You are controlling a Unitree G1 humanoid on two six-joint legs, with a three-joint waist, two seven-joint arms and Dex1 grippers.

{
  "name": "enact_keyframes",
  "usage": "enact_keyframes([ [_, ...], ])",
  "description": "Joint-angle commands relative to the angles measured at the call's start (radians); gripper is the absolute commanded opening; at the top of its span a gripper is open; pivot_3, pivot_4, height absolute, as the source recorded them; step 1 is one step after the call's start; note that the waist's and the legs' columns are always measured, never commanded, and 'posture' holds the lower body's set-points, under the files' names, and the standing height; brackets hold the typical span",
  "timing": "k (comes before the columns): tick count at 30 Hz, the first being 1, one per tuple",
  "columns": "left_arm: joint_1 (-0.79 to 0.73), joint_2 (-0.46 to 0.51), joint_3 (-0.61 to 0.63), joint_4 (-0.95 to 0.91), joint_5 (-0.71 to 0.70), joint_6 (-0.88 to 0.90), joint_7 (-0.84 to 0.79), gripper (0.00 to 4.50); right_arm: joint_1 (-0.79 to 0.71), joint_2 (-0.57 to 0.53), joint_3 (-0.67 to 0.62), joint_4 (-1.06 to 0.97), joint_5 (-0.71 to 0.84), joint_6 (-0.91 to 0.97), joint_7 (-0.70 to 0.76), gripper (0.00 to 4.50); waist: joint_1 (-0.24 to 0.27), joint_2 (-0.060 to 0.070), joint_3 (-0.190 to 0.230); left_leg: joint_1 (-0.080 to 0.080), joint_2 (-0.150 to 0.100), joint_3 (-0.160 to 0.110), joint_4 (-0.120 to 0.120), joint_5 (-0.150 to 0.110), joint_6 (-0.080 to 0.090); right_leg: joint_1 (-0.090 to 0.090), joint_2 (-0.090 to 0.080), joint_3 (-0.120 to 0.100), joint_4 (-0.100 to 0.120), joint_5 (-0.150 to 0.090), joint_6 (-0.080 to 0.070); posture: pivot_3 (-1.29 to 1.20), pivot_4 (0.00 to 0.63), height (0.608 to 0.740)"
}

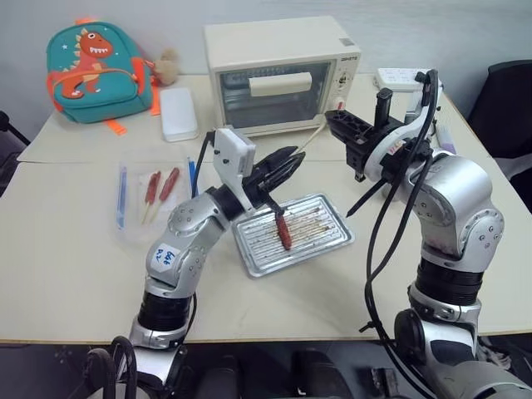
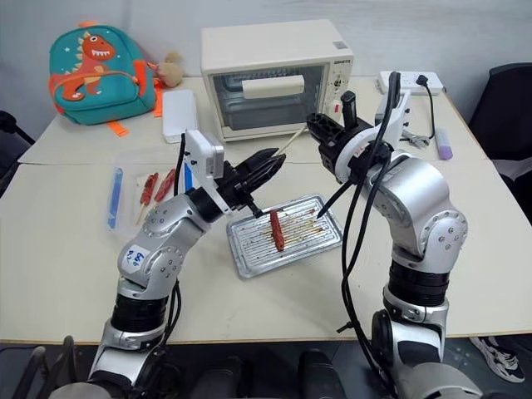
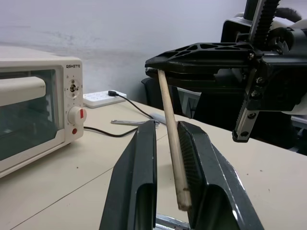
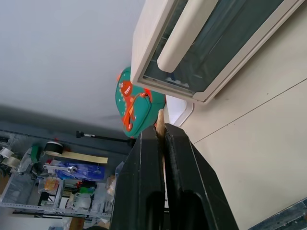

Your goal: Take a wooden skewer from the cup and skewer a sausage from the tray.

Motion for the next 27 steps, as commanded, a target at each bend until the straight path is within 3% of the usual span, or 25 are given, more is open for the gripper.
enact_keyframes([
  [1, -0.022, -0.012, 0.003, -0.03, -0.001, -0.018, 0.007, 0.75, 0.001, -0.012, -0.017, -0.025, 0.019, 0.002, 0.02, 0.0, 0.0, 0.0, 0.0, 0.0, 0.0, 0.0, 0.0, 0.0, 0.0, 0.0, 0.0, 0.0, 0.0, 0.0, 0.0, 0.0, 0.15, 0.74],
  [7, -0.022, -0.019, 0.003, -0.027, 0.001, -0.025, 0.007, 0.75, -0.005, -0.011, -0.019, -0.021, 0.019, -0.001, 0.022, 0.0, 0.0, 0.0, 0.0, 0.0, 0.0, 0.0, 0.0, 0.0, 0.0, 0.0, 0.0, 0.0, 0.0, 0.0, 0.0, 0.0, 0.15, 0.74],
  [10, -0.021, -0.019, 0.007, -0.023, -0.001, -0.03, 0.004, 0.02, -0.011, -0.009, -0.019, -0.02, 0.019, -0.003, 0.022, 0.0, 0.0, 0.0, 0.0, 0.0, 0.0, 0.0, 0.0, 0.0, 0.0, 0.0, 0.0, 0.0, 0.0, 0.0, 0.0, 0.0, 0.15, 0.74],
  [18, -0.035, -0.013, 0.016, -0.006, 0.004, -0.035, 0.009, 0.02, -0.009, -0.022, -0.016, -0.026, 0.019, 0.003, 0.03, 0.0, 0.0, 0.0, 0.0, 0.0, 0.0, 0.0, 0.0, 0.0, 0.0, 0.0, 0.0, 0.0, 0.0, 0.0, 0.0, 0.0, 0.15, 0.74],
  [19, -0.04, -0.006, 0.02, -0.003, 0.006, -0.034, 0.008, 0.0, -0.004, -0.026, -0.015, -0.031, 0.019, 0.01, 0.034, 0.5, 0.0, 0.0, 0.0, 0.0, 0.0, 0.0, 0.0, 0.0, 0.0, 0.0, 0.0, 0.0, 0.0, 0.0, 0.0, 0.0, 0.15, 0.74],
  [22, -0.042, 0.015, 0.03, -0.005, 0.002, -0.027, -0.004, 0.0, -0.001, -0.058, -0.003, -0.033, 0.019, 0.035, 0.05, 1.14, 0.0, 0.0, 0.0, 0.0, 0.0, -0.001, 0.0, 0.0, 0.0, 0.0, 0.0, 0.0, -0.001, 0.0, 0.0, 0.0, 0.15, 0.74],
  [25, -0.033, 0.055, 0.038, -0.017, -0.005, -0.014, -0.029, 0.0, -0.012, -0.164, 0.033, -0.016, -0.016, 0.103, 0.099, 1.89, 0.0, 0.0, 0.0, -0.001, 0.0, -0.001, 0.0, 0.0, 0.0, 0.0, 0.0, -0.001, -0.001, 0.0, 0.0, 0.0, 0.15, 0.74],
  [27, -0.023, 0.095, 0.045, -0.031, -0.013, 0.0, -0.055, 0.0, -0.018, -0.24, 0.067, -0.009, -0.077, 0.157, 0.146, 1.89, 0.001, 0.0, 0.0, -0.001, 0.0, -0.001, 0.0, 0.0, 0.0, 0.0, 0.0, -0.001, -0.002, 0.0, 0.0, 0.0, 0.15, 0.74],
])
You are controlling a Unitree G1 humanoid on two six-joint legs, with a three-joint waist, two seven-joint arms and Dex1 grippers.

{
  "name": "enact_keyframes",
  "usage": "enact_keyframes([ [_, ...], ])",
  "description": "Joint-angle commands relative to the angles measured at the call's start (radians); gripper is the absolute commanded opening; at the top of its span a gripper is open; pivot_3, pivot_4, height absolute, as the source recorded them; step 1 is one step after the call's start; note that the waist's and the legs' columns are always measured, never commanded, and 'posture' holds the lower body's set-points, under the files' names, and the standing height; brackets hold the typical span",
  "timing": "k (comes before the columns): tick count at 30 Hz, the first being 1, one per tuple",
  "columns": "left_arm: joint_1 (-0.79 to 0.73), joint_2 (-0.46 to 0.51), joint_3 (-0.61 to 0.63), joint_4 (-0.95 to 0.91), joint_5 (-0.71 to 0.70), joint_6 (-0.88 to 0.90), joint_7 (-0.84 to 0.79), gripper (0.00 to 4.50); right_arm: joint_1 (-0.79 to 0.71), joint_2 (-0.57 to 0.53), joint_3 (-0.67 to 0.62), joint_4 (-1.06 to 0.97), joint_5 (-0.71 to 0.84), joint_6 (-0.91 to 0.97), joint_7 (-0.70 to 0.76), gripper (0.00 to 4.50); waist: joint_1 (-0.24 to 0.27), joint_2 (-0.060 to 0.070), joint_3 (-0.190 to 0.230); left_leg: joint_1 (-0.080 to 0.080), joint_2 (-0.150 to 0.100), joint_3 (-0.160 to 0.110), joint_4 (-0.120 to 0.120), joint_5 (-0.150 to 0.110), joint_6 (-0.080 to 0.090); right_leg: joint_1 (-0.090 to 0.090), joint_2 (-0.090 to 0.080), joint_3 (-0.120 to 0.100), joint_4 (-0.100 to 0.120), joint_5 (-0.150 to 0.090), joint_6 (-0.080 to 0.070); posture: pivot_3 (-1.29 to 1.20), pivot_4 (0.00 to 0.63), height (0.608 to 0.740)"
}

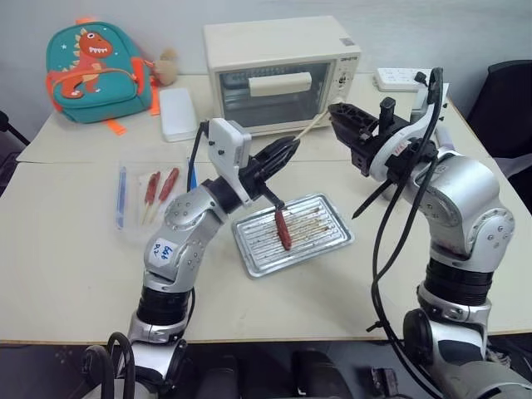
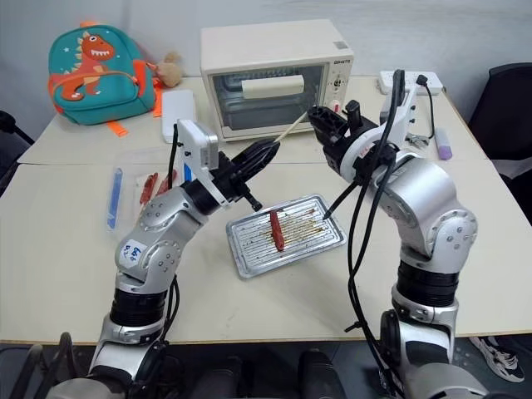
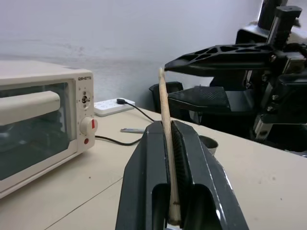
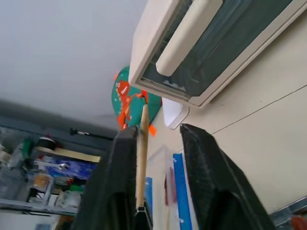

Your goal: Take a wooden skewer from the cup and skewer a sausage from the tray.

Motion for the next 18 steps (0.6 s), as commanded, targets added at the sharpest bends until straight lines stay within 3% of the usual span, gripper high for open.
enact_keyframes([
  [1, 0.017, 0.074, 0.036, -0.061, -0.03, 0.03, -0.058, 0.0, -0.025, -0.125, 0.063, -0.017, -0.12, 0.114, 0.109, 1.89, -0.001, 0.0, 0.0, 0.0, 0.0, 0.0, 0.0, 0.0, 0.0, 0.0, 0.0, 0.0, 0.0, 0.0, 0.0, 0.0, 0.15, 0.74],
  [5, 0.082, 0.257, 0.134, -0.138, -0.109, 0.12, -0.165, 0.0, -0.031, -0.281, 0.222, -0.088, -0.379, 0.273, 0.294, 1.89, -0.007, 0.0, 0.0, 0.0, 0.001, 0.0, -0.002, 0.0, 0.0, -0.001, 0.001, 0.001, -0.001, 0.0, 0.0, 0.0, 0.15, 0.74],
  [8, 0.167, 0.448, 0.268, -0.181, -0.208, 0.211, -0.277, 0.0, -0.026, -0.35, 0.39, -0.166, -0.587, 0.362, 0.454, 1.89, -0.007, 0.0, 0.001, 0.0, 0.002, 0.0, -0.004, 0.0, 0.0, -0.002, 0.001, 0.001, -0.001, 0.0, 0.0, 0.0, 0.15, 0.74],
  [13, 0.284, 0.655, 0.407, -0.213, -0.29, 0.281, -0.411, 0.0, 0.022, -0.311, 0.515, -0.172, -0.76, 0.395, 0.626, 1.89, 0.003, 0.0, 0.001, -0.001, 0.001, -0.004, -0.003, 0.0, 0.0, -0.001, -0.001, -0.001, -0.009, 0.0, -0.001, 0.0, 0.15, 0.74],
  [18, 0.347, 0.716, 0.456, -0.231, -0.307, 0.285, -0.438, 0.0, 0.026, -0.243, 0.579, -0.118, -0.926, 0.391, 0.747, 1.89, 0.006, -0.001, 0.001, -0.003, -0.002, -0.009, -0.002, 0.0, 0.0, 0.001, -0.003, -0.003, -0.011, 0.0, 0.0, 0.0, 0.15, 0.74],
])
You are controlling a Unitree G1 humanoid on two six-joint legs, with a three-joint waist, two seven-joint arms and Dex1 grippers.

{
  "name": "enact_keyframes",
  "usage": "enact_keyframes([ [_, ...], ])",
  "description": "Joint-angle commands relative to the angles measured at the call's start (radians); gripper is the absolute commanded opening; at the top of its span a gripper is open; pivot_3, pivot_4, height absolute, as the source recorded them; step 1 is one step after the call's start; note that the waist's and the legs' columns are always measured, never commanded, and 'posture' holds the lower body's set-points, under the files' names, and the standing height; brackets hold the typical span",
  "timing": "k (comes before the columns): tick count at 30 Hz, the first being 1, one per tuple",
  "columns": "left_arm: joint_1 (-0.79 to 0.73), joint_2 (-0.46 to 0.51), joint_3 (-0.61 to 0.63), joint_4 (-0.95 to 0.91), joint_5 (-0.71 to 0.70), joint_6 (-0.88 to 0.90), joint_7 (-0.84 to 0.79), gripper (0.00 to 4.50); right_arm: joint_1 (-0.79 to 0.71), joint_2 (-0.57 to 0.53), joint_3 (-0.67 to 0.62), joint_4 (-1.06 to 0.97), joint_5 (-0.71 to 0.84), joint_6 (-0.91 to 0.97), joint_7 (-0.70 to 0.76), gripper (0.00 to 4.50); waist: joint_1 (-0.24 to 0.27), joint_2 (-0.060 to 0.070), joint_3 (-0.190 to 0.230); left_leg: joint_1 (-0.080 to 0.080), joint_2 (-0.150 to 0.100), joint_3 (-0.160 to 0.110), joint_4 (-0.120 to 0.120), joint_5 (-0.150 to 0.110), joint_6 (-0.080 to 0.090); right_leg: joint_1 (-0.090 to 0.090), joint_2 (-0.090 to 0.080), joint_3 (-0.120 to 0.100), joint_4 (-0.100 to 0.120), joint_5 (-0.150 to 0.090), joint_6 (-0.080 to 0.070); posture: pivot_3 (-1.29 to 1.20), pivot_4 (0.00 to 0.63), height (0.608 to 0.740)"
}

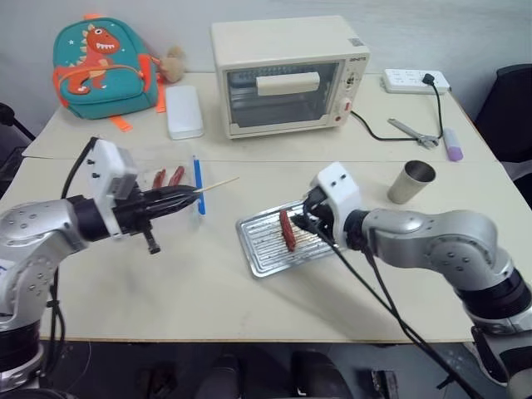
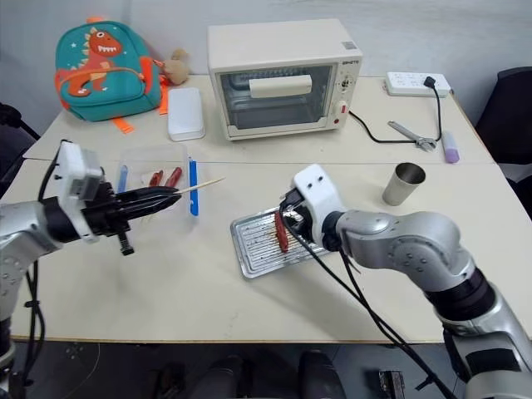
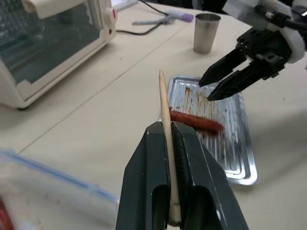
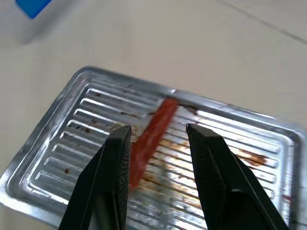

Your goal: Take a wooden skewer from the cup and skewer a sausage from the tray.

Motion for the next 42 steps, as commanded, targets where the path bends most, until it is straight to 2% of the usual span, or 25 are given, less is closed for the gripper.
enact_keyframes([
  [1, 0.009, 0.018, 0.032, -0.05, -0.028, -0.007, -0.005, 0.0, -0.005, 0.027, 0.021, 0.02, -0.134, -0.01, 0.096, 1.89, 0.0, 0.0, 0.0, 0.0, 0.0, -0.001, 0.0, 0.0, 0.0, 0.0, 0.0, -0.001, 0.0, 0.0, 0.0, 0.0, 0.15, 0.74],
  [8, 0.039, -0.001, 0.035, -0.104, -0.041, -0.005, 0.04, 0.0, 0.003, 0.123, 0.065, 0.096, -0.342, -0.028, 0.175, 1.89, -0.012, 0.0, 0.0, -0.001, 0.0, 0.0, -0.001, 0.0, -0.001, -0.002, 0.001, 0.0, 0.004, 0.0, 0.0, 0.0, 0.15, 0.74],
  [19, 0.028, 0.008, 0.029, -0.104, -0.052, -0.009, 0.059, 0.0, 0.024, 0.226, 0.044, 0.154, -0.534, -0.026, 0.265, 1.89, -0.008, 0.0, 0.0, -0.002, 0.0, 0.0, -0.001, 0.001, -0.001, -0.003, 0.002, -0.001, 0.005, 0.0, 0.0, 0.0, 0.15, 0.74],
  [42, -0.016, 0.021, 0.001, -0.069, -0.039, -0.018, 0.042, 0.0, 0.079, 0.358, 0.002, 0.265, -0.787, -0.11, 0.38, 1.89, -0.009, 0.0, 0.0, 0.001, 0.0, 0.001, 0.0, 0.001, -0.002, -0.003, 0.003, 0.0, 0.011, 0.0, 0.0, 0.0, 0.15, 0.74],
])
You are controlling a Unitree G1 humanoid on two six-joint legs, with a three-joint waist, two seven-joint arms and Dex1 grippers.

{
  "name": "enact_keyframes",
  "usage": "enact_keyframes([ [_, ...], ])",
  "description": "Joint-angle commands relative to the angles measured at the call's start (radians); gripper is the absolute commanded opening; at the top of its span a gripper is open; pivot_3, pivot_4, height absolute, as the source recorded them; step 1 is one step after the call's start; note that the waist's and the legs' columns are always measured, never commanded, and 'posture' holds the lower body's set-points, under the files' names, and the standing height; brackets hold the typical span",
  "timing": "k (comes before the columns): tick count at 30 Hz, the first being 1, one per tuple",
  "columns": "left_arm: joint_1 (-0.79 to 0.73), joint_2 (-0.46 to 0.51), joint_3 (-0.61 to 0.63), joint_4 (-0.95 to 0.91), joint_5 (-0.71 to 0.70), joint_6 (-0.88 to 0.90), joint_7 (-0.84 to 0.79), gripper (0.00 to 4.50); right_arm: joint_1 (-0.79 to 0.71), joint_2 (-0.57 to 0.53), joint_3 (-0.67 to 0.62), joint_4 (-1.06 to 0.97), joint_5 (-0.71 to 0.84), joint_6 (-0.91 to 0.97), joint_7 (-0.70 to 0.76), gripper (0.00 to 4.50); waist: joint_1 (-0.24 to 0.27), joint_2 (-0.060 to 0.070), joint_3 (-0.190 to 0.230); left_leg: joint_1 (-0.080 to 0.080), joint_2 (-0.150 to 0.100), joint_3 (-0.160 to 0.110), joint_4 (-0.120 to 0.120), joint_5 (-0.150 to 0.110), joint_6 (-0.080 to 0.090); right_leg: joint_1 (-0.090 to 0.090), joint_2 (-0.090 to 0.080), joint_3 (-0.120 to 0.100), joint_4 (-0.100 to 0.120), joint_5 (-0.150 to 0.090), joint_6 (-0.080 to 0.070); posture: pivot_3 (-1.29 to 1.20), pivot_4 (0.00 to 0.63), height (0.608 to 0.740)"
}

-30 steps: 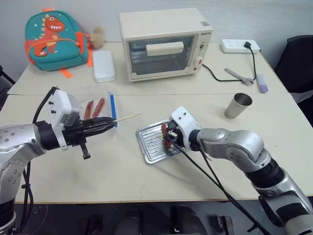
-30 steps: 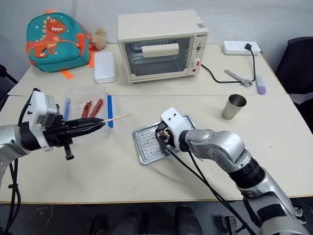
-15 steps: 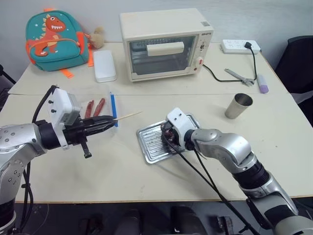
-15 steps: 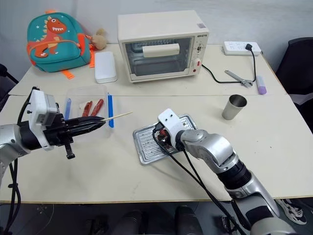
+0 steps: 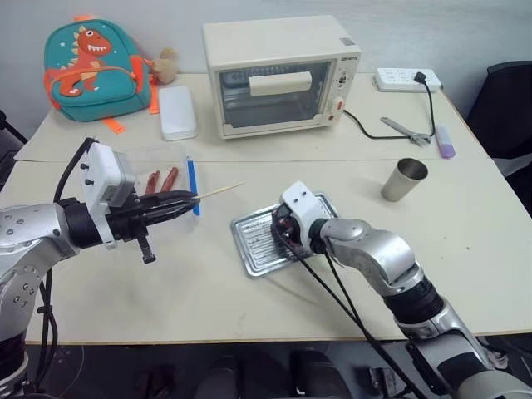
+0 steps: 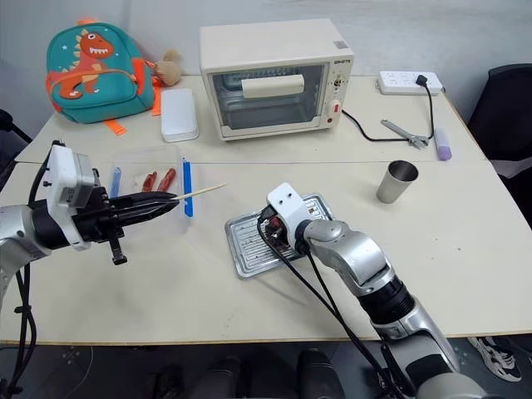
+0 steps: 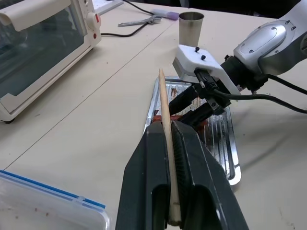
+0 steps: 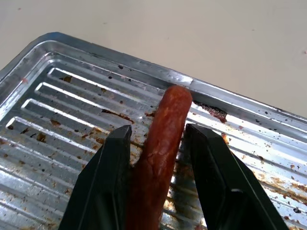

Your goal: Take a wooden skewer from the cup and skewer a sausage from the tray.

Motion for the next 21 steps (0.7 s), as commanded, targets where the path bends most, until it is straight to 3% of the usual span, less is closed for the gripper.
enact_keyframes([
  [1, -0.015, 0.019, 0.008, -0.009, -0.004, -0.019, -0.009, 0.0, 0.015, 0.012, -0.015, 0.006, -0.033, 0.001, 0.019, 1.61, 0.001, 0.0, 0.0, 0.0, 0.0, 0.0, 0.0, 0.0, 0.0, 0.0, 0.0, 0.0, 0.0, 0.0, 0.0, 0.0, 0.15, 0.74],
  [3, -0.016, 0.019, 0.007, -0.007, -0.004, -0.02, -0.01, 0.0, 0.018, 0.018, -0.016, 0.003, -0.044, 0.003, 0.025, 1.41, 0.001, 0.0, 0.0, 0.0, 0.0, 0.0, 0.0, 0.0, 0.0, 0.0, 0.0, 0.0, 0.0, 0.0, 0.0, 0.0, 0.15, 0.74],
  [6, -0.016, 0.017, 0.004, -0.006, -0.001, -0.022, -0.012, 0.0, 0.023, 0.023, -0.016, -0.003, -0.057, 0.009, 0.035, 0.63, 0.0, 0.0, 0.0, 0.0, 0.0, 0.0, 0.0, 0.0, 0.0, 0.0, 0.0, 0.0, 0.0, 0.0, 0.0, 0.0, 0.15, 0.74],
  [16, -0.01, 0.012, -0.004, -0.005, 0.003, -0.03, -0.015, 0.0, 0.039, 0.009, -0.029, -0.03, -0.084, 0.018, 0.079, 0.63, 0.001, 0.0, 0.0, 0.001, 0.0, 0.0, 0.0, 0.0, 0.0, 0.0, 0.0, 0.0, 0.001, 0.0, 0.0, 0.0, 0.15, 0.74],
  [21, -0.007, 0.019, -0.017, 0.017, 0.008, -0.039, -0.042, 0.0, 0.009, -0.138, -0.056, -0.148, -0.022, 0.01, 0.275, 0.63, 0.004, 0.0, 0.0, 0.0, -0.001, 0.0, 0.0, 0.0, 0.0, 0.0, -0.001, 0.0, 0.001, 0.0, 0.0, 0.0, 0.15, 0.74],
])
